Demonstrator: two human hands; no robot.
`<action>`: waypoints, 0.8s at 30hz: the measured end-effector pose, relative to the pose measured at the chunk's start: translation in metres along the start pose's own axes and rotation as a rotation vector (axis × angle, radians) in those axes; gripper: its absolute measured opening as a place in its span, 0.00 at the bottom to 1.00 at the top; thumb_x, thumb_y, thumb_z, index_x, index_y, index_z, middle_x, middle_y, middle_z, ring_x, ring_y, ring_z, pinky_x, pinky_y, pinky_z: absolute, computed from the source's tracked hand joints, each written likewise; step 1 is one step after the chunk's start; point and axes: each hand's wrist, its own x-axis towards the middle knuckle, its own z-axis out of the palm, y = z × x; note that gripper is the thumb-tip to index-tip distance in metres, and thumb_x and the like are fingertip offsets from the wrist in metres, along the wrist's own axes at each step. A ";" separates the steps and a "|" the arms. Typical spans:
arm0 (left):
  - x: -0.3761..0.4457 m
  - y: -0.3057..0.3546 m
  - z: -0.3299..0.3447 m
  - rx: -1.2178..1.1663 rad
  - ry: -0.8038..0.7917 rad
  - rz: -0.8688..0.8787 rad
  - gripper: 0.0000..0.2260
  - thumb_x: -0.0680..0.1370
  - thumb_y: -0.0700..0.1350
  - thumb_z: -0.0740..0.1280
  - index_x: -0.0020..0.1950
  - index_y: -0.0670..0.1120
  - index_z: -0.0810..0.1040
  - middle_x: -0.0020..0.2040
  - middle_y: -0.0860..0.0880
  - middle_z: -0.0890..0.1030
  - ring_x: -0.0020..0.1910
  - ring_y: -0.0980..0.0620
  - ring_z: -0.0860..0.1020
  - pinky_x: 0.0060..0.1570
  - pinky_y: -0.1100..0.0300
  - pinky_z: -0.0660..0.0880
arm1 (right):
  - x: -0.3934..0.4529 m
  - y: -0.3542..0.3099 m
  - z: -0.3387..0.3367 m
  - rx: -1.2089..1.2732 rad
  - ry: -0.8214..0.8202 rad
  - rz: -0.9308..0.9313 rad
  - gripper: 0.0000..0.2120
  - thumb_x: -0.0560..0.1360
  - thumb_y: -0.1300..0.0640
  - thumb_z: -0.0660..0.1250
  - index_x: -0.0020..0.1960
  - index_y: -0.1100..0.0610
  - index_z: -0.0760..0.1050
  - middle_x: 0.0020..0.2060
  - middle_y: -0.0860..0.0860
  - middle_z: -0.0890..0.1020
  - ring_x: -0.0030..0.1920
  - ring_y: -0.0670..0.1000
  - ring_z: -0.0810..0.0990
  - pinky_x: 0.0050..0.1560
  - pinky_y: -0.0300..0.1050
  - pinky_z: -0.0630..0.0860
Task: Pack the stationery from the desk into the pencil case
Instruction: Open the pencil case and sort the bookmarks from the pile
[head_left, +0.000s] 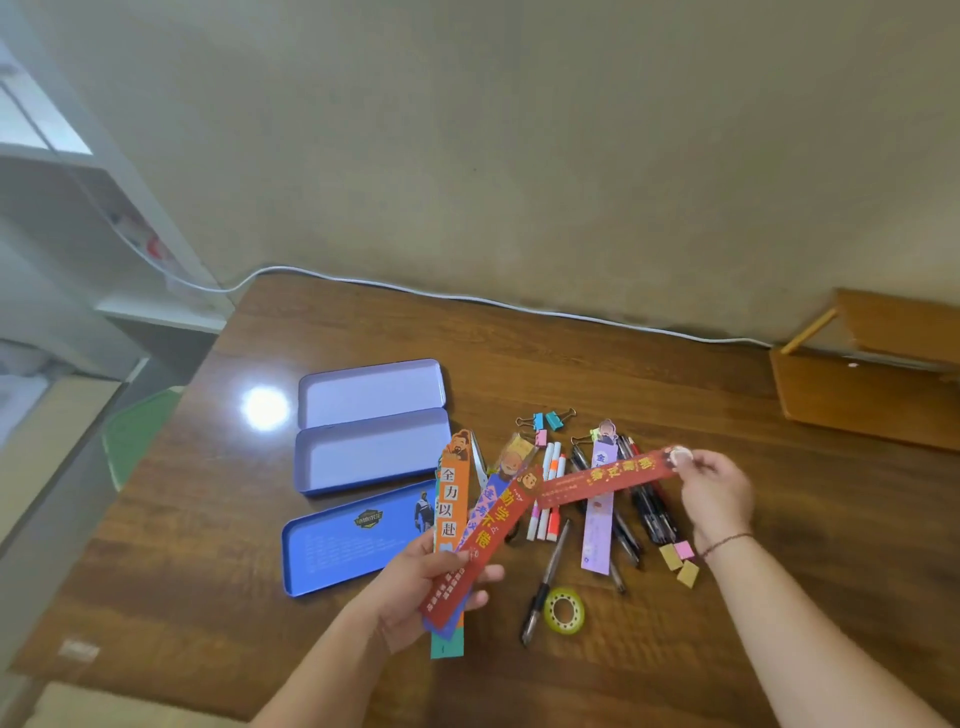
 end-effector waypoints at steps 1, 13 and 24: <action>0.001 0.001 0.000 -0.014 0.001 0.011 0.23 0.73 0.40 0.72 0.67 0.42 0.69 0.58 0.36 0.82 0.58 0.36 0.81 0.42 0.49 0.82 | -0.002 -0.005 -0.008 0.074 0.035 -0.006 0.04 0.76 0.53 0.68 0.51 0.50 0.78 0.47 0.49 0.82 0.45 0.48 0.78 0.43 0.45 0.73; 0.011 -0.002 0.026 -0.019 -0.230 0.015 0.25 0.71 0.45 0.77 0.65 0.42 0.74 0.59 0.37 0.81 0.58 0.36 0.80 0.46 0.46 0.81 | -0.082 -0.019 0.023 0.009 -0.421 -0.234 0.04 0.75 0.54 0.71 0.42 0.52 0.77 0.33 0.47 0.85 0.38 0.45 0.84 0.37 0.46 0.79; 0.006 0.004 0.009 0.019 -0.199 0.066 0.23 0.76 0.40 0.70 0.69 0.43 0.66 0.64 0.35 0.78 0.46 0.42 0.84 0.39 0.55 0.82 | -0.063 0.032 0.015 -0.842 -0.254 -0.172 0.18 0.71 0.33 0.64 0.41 0.48 0.75 0.33 0.43 0.79 0.35 0.46 0.77 0.31 0.40 0.70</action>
